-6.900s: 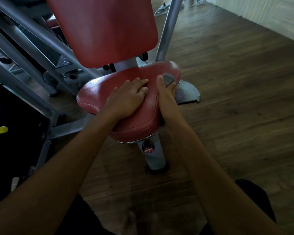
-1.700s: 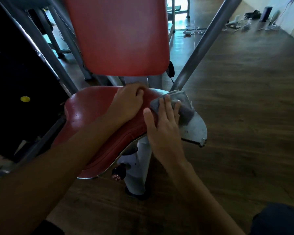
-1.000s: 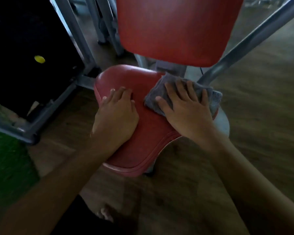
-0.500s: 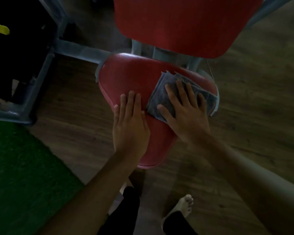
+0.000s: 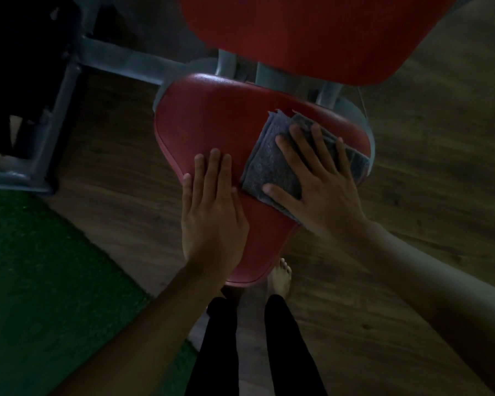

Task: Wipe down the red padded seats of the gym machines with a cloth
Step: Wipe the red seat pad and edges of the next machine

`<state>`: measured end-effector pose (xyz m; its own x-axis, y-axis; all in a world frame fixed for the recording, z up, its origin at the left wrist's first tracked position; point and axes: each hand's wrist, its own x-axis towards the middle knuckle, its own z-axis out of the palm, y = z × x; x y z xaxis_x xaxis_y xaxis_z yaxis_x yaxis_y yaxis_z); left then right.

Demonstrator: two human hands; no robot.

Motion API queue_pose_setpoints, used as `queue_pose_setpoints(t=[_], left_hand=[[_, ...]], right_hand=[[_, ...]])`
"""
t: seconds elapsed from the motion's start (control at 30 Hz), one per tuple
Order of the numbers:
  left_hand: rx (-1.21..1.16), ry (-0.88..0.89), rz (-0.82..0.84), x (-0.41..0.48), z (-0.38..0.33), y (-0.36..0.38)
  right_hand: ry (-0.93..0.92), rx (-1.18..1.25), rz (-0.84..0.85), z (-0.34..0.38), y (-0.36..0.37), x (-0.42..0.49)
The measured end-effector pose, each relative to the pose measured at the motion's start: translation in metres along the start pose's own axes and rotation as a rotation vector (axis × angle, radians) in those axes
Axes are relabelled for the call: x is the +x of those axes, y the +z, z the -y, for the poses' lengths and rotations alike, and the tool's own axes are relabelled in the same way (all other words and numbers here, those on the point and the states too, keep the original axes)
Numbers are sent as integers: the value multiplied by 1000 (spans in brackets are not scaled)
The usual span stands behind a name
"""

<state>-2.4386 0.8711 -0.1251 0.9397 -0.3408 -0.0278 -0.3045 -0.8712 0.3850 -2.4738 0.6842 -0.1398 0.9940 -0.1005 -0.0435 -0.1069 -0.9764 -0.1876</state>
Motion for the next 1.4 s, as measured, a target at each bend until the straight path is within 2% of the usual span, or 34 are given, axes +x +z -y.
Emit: queue_pose_setpoints(t=[0.87,1.1,1.2,1.27,1.4], left_hand=[[48,-32,-6,1,-2,2],[26,-36,-4,1,-2,0],[-40,-69,51,4,-7,-9],[-143,-128,156,9,-12,-22],[-289,-231,293,18,-33,-72]], right_hand=[[-86,324,-202,18,13,-7],[0,414,-141,24,10,-5],[77,558,-80,26,-4,-4],[173,696,0,28,-21,-4],[274,812,25,34,-75,-13]])
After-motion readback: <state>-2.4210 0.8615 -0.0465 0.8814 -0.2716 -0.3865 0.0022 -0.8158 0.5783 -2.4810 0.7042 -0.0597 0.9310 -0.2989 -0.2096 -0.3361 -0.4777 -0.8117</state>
